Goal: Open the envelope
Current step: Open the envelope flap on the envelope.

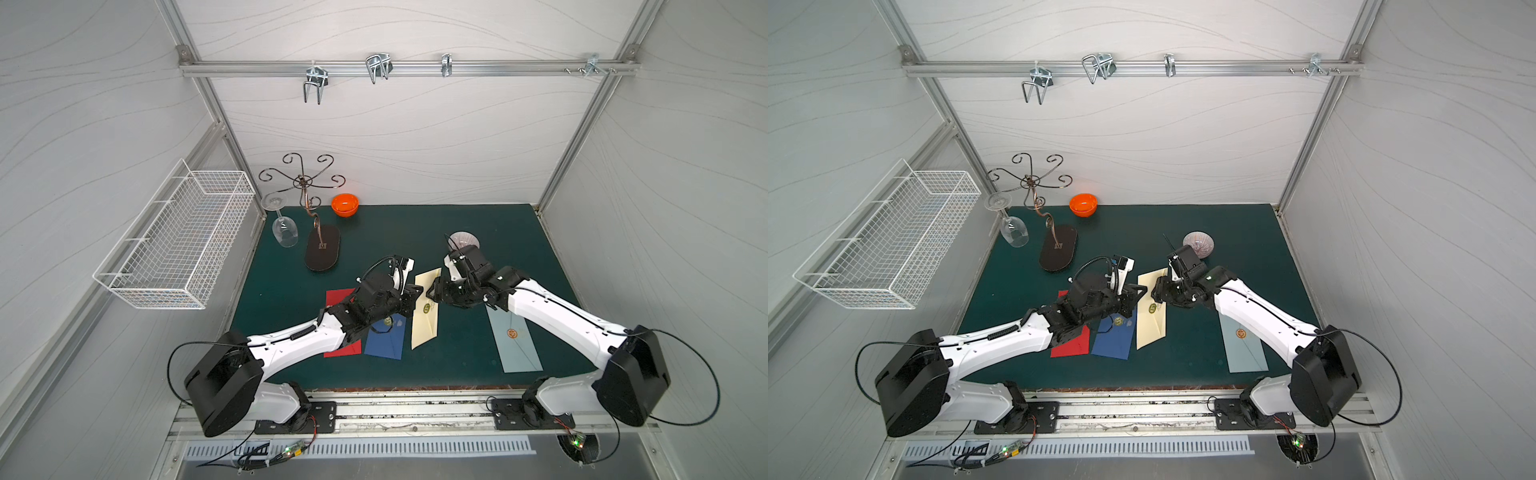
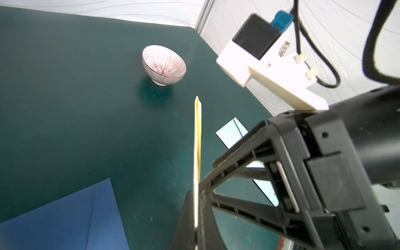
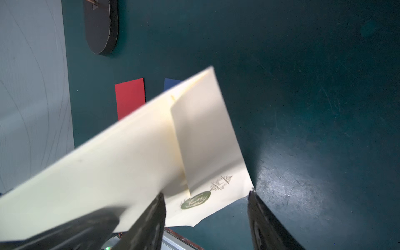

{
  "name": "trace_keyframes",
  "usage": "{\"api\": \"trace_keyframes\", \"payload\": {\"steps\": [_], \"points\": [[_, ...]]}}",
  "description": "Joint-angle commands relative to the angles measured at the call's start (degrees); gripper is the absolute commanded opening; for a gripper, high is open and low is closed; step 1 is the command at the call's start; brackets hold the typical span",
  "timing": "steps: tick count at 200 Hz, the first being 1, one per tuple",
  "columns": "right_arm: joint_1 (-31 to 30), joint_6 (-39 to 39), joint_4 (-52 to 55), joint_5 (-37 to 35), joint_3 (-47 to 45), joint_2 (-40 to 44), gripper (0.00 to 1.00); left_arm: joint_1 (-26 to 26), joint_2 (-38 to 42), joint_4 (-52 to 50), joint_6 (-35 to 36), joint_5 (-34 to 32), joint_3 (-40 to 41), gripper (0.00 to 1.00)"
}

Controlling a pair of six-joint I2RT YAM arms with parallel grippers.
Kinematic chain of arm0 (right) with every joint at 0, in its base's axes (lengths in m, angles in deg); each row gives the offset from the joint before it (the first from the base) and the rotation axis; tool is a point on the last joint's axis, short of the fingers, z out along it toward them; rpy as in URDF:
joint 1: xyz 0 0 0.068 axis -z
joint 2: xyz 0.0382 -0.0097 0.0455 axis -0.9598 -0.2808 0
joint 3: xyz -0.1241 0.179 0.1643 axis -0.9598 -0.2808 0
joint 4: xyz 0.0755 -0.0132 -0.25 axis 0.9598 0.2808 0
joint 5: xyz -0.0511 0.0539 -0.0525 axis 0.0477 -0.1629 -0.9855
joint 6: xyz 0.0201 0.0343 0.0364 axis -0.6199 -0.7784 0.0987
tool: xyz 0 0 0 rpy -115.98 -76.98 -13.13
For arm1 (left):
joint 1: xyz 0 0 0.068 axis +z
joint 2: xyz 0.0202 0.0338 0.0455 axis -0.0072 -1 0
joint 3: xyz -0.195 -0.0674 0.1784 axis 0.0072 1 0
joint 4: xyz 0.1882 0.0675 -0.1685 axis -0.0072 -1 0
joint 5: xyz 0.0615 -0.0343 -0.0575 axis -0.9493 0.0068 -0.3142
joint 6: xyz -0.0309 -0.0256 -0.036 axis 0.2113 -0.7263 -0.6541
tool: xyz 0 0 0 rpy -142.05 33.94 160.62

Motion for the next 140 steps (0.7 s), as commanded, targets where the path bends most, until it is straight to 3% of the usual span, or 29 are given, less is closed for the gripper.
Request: {"api": "trace_keyframes", "payload": {"steps": [1,56,140], "points": [[-0.3,2.5,-2.3,1.6,-1.2,-0.9,0.62,0.1,-1.1,5.7,0.4,-1.0,-1.5,0.00],[0.2,5.6,-4.4,0.5,-2.5,0.4,0.64,0.3,-4.1,10.9,-2.6,-0.8,-1.9,0.00],[0.8,6.3,-5.3,-0.4,-4.5,2.3,0.64,0.6,-3.3,9.8,-2.5,-2.2,-1.9,0.00]]}}
